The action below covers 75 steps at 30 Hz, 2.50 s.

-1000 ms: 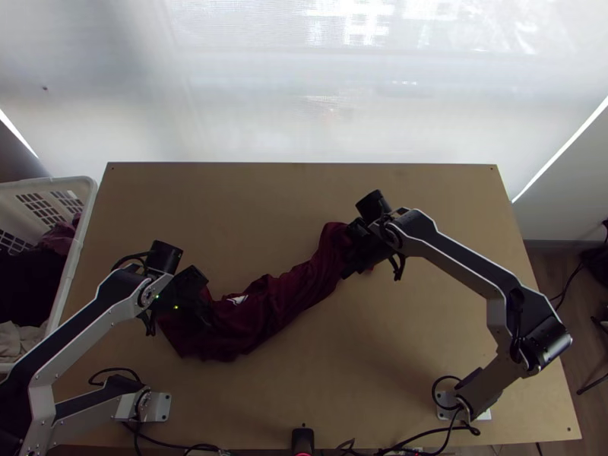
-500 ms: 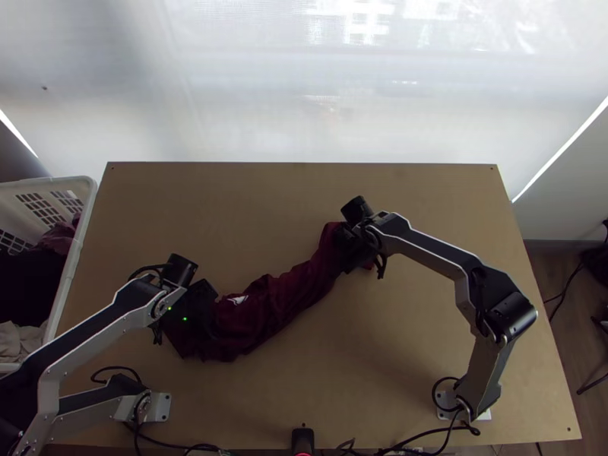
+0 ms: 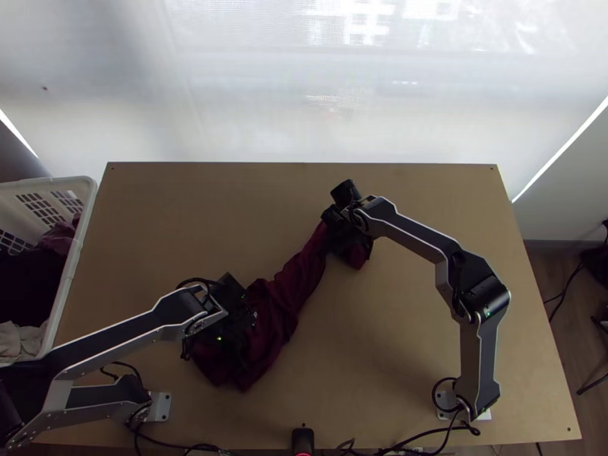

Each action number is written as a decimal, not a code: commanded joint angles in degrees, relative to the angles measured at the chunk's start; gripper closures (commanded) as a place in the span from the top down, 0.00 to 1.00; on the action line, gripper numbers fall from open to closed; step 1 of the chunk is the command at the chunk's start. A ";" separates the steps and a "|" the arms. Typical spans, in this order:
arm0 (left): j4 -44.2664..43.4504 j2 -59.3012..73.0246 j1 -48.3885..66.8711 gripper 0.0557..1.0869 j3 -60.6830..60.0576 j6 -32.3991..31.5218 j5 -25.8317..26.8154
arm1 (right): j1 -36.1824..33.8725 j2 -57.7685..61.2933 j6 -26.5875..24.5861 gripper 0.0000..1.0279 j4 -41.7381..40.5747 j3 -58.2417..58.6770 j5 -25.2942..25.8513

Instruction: Fold the t-shirt

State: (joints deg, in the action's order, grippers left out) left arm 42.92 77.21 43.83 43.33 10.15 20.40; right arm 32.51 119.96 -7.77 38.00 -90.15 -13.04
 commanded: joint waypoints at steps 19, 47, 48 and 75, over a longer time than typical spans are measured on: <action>1.38 19.21 8.20 0.04 31.46 -3.03 3.15 | 2.47 5.72 0.48 0.04 6.47 -16.37 -1.55; 12.19 -7.07 -34.25 0.95 11.60 12.17 -5.20 | 14.25 -30.23 2.58 0.75 25.37 11.40 -2.26; 11.14 -8.22 -34.25 0.95 9.58 12.70 -6.34 | 15.74 -30.84 2.50 0.75 25.72 11.31 -2.52; 9.29 -12.87 -42.87 0.95 3.25 11.03 -7.13 | 29.98 -19.59 4.17 0.74 20.80 6.74 -7.44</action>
State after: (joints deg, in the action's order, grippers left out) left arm 51.57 65.19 2.74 46.78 21.28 13.41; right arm 60.51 98.21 -3.66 62.06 -85.65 -20.21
